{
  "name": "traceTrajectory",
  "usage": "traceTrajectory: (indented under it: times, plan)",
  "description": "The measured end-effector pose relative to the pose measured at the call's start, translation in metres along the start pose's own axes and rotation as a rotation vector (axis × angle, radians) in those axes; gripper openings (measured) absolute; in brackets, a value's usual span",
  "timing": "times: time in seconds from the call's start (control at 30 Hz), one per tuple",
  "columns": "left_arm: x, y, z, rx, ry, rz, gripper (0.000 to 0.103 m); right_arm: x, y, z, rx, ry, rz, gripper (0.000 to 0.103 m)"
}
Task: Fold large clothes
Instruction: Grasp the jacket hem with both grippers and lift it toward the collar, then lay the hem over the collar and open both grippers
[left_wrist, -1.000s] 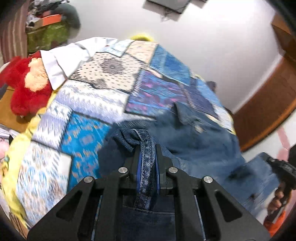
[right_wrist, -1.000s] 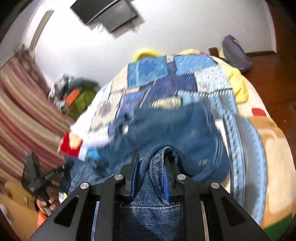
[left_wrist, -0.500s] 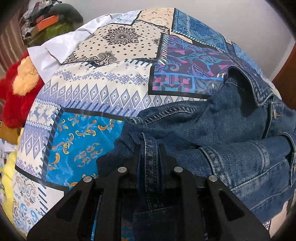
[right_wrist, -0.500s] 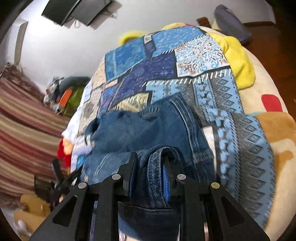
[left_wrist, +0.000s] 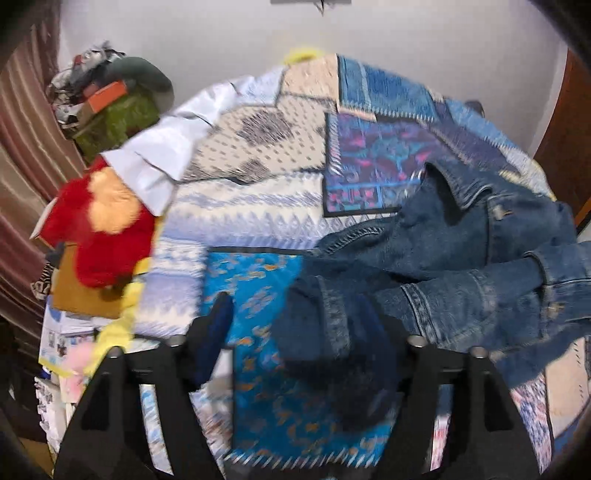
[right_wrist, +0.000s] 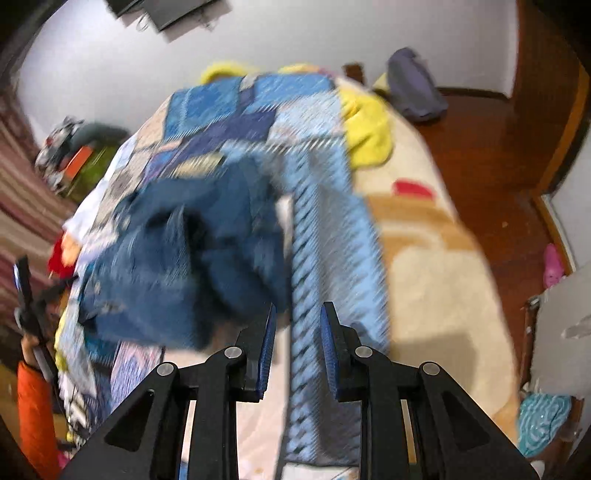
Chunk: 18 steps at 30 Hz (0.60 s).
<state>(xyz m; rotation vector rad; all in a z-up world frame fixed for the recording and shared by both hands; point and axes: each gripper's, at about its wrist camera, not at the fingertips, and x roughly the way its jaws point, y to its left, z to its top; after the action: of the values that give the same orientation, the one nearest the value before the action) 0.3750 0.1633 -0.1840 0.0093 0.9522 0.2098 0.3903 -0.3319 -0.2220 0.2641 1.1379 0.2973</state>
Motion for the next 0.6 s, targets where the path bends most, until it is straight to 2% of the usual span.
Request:
traceTrajectory:
  times: [0.07,0.17,0.23,0.27,0.33,0.43,0.5,0.57,0.6]
  plan:
    - [-0.016,0.01,-0.013,0.002,-0.01,-0.019,0.081,0.013,0.014,-0.017,-0.02,0.037,0.035,0.021]
    - [-0.022,0.016,-0.042,0.022,0.025,-0.045,0.083,0.045,0.033,-0.033,-0.038,0.099,0.075,0.021]
    - [-0.011,0.013,-0.07,0.044,0.081,-0.056,0.083,0.066,0.049,-0.041,-0.047,0.141,0.106,0.021]
    - [-0.003,0.01,-0.084,0.058,0.111,-0.058,0.083,0.074,0.056,-0.043,-0.052,0.146,0.093,0.021]
    - [0.016,0.001,-0.11,0.086,0.175,-0.061,0.083,0.08,0.071,-0.041,-0.083,0.108,0.059,0.021]
    - [0.051,-0.018,-0.141,0.111,0.261,-0.054,0.083,0.084,0.087,-0.035,-0.085,0.1,0.065,0.021]
    - [0.065,-0.032,-0.143,0.117,0.265,-0.048,0.08,0.081,0.095,-0.03,-0.086,0.083,0.083,0.021]
    - [0.067,-0.041,-0.132,0.107,0.221,-0.029,0.078,0.073,0.104,-0.024,-0.099,0.064,0.109,0.021]
    - [0.064,-0.044,-0.121,0.093,0.2,-0.05,0.077,0.07,0.108,-0.022,-0.106,0.057,0.119,0.021]
